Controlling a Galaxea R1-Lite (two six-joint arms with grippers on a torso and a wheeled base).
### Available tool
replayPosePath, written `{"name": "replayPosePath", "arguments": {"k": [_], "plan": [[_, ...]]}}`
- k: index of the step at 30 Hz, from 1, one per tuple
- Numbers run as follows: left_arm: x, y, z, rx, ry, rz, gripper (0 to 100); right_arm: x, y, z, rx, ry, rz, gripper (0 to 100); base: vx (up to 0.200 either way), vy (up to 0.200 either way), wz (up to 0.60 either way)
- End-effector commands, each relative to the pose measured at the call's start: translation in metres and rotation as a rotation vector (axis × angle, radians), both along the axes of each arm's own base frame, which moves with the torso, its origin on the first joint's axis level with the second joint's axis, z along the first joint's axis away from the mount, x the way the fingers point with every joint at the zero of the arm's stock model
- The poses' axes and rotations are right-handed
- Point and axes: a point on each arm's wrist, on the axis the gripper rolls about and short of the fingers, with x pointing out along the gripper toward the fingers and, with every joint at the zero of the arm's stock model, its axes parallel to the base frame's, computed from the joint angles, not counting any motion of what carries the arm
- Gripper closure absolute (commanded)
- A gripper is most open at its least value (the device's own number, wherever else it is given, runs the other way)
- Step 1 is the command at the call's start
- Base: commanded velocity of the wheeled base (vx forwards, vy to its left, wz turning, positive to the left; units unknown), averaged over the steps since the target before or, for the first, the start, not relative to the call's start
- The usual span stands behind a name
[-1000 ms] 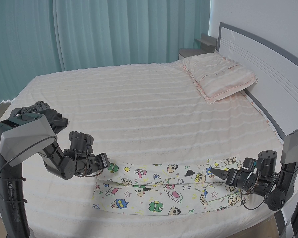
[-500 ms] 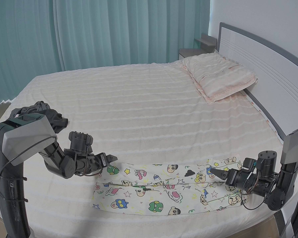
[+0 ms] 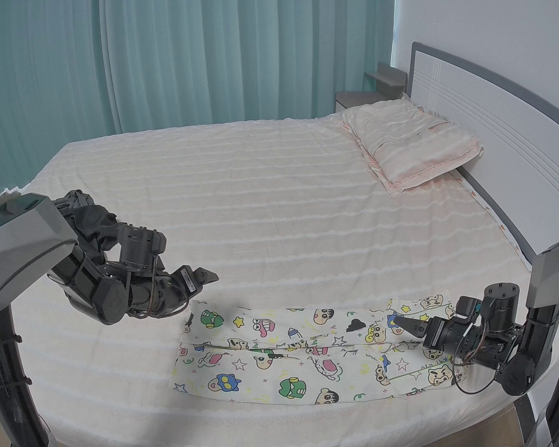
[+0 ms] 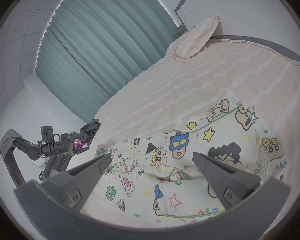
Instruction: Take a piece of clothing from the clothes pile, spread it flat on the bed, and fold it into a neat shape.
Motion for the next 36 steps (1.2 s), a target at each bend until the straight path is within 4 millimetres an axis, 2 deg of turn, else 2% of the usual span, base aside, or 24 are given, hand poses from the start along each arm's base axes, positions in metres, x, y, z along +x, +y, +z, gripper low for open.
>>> {"name": "replayPosePath", "arguments": {"k": [1, 5, 7, 15, 22, 36], "plan": [[-0.006, -0.028, 0.002, -0.056, 0.013, 0.007, 0, -0.002, 0.0, 0.0, -0.001, 0.005, 0.002, 0, 0.0, 0.0, 0.0], [-0.005, -0.048, -0.005, -0.147, 0.048, 0.082, 0, -0.002, 0.0, 0.001, 0.004, -0.006, 0.0, 0, 0.0, 0.0, 0.0], [-0.004, -0.052, -0.01, -0.158, 0.057, 0.084, 0, -0.002, 0.0, 0.001, 0.003, -0.006, 0.002, 0, 0.0, 0.0, 0.0], [-0.008, -0.069, -0.059, -0.022, 0.088, 0.046, 0, -0.004, 0.001, 0.0, 0.002, 0.0, 0.009, 0, 0.0, 0.0, 0.0], [-0.013, -0.064, -0.07, 0.075, 0.059, 0.037, 0, -0.004, 0.001, 0.0, 0.001, 0.001, 0.009, 0, 0.0, 0.0, 0.0], [-0.019, -0.033, -0.078, 0.161, 0.097, 0.068, 0, -0.003, -0.001, 0.0, -0.001, 0.002, -0.004, 0, 0.0, 0.0, 0.0]]}}
